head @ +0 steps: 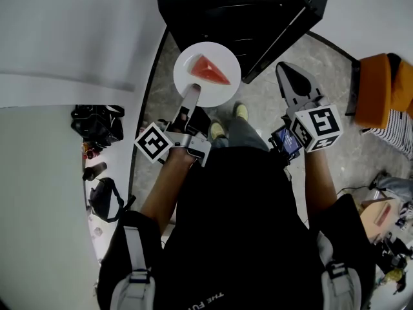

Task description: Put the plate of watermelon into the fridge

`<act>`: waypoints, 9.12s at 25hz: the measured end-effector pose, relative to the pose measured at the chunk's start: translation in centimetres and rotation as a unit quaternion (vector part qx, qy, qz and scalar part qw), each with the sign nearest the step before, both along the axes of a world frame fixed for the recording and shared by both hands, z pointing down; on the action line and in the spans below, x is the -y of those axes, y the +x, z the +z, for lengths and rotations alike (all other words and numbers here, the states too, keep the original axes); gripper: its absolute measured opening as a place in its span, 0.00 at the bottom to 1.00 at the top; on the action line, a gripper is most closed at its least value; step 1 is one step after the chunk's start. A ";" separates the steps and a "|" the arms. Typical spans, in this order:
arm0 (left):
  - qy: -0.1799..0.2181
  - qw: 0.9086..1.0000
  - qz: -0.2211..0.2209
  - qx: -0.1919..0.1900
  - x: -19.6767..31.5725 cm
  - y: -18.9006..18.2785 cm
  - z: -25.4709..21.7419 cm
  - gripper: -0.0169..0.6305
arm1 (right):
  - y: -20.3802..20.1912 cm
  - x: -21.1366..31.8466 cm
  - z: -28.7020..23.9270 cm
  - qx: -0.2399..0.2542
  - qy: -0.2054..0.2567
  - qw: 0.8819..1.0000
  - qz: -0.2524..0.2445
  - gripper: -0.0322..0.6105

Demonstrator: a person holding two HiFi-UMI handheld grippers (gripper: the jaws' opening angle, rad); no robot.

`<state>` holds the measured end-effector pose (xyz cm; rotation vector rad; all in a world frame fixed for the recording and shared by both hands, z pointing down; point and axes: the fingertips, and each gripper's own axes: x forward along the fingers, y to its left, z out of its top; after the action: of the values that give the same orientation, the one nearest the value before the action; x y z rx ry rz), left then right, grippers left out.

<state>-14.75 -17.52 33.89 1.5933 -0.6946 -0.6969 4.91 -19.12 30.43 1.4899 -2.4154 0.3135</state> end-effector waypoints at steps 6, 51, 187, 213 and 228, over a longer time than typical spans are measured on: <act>0.005 1.000 -0.001 -0.004 0.1 0.0 -0.1 0.07 | -0.4 0.3 -0.1 -0.002 0.004 1.000 -0.006 0.07; -0.046 0.998 -0.037 0.009 6.9 3.9 5.0 0.07 | 0.4 7.9 5.3 0.020 -0.051 0.996 -0.064 0.07; 0.125 0.841 0.127 0.512 17.5 7.0 30.0 0.71 | 1.2 8.1 18.0 0.046 -0.107 0.991 -0.068 0.07; -0.064 0.865 0.056 0.495 19.9 6.4 29.9 0.39 | 1.6 9.4 17.9 0.058 -0.104 0.989 -0.088 0.07; -0.014 0.832 0.097 0.547 17.8 6.1 29.3 0.55 | 1.8 9.7 15.7 0.052 -0.087 0.990 -0.094 0.07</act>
<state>-8.60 -35.29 63.20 1.9378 -1.3099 0.4797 6.75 -28.79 46.18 1.1901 -2.5121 0.5559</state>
